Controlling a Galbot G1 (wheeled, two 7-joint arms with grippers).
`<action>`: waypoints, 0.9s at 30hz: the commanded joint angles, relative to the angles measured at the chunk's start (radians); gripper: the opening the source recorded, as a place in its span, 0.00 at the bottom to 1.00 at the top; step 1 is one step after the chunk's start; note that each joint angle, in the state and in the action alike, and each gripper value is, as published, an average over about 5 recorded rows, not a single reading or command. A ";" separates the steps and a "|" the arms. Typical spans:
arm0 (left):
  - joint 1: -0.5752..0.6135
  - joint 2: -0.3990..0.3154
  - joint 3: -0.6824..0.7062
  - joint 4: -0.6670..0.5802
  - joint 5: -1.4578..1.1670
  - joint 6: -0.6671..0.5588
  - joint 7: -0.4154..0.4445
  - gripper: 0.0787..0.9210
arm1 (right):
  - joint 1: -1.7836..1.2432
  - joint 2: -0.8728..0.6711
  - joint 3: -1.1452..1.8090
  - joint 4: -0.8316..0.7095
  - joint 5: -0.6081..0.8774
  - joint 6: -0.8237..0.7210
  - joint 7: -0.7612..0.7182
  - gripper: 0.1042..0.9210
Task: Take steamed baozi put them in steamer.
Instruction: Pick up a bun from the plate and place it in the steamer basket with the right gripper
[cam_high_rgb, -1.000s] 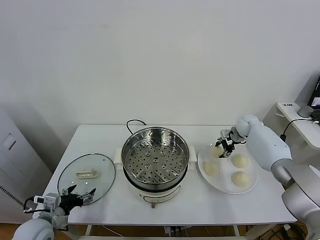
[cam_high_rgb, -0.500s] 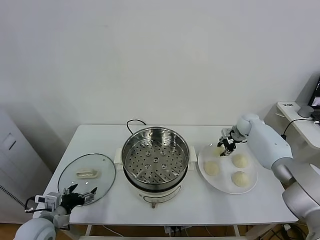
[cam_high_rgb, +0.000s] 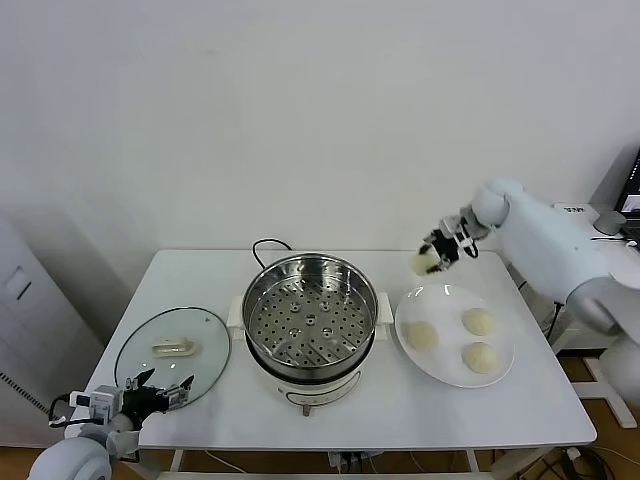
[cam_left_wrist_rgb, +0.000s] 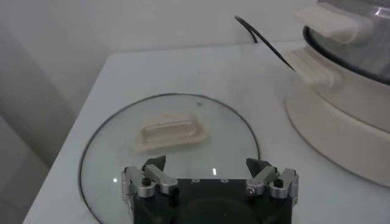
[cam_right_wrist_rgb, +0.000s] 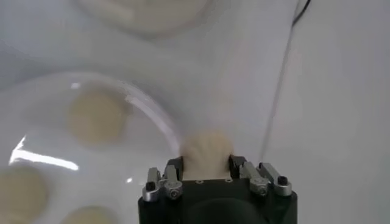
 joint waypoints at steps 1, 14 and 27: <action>0.002 0.000 0.000 -0.001 0.001 0.003 -0.002 0.88 | 0.219 0.022 -0.145 0.117 0.156 0.212 -0.039 0.46; -0.001 0.002 0.005 -0.006 0.002 0.005 -0.005 0.88 | 0.235 0.242 -0.121 0.119 0.054 0.502 -0.089 0.47; -0.002 0.005 -0.010 -0.002 -0.009 0.004 -0.004 0.88 | 0.132 0.314 -0.105 0.189 -0.114 0.502 -0.087 0.47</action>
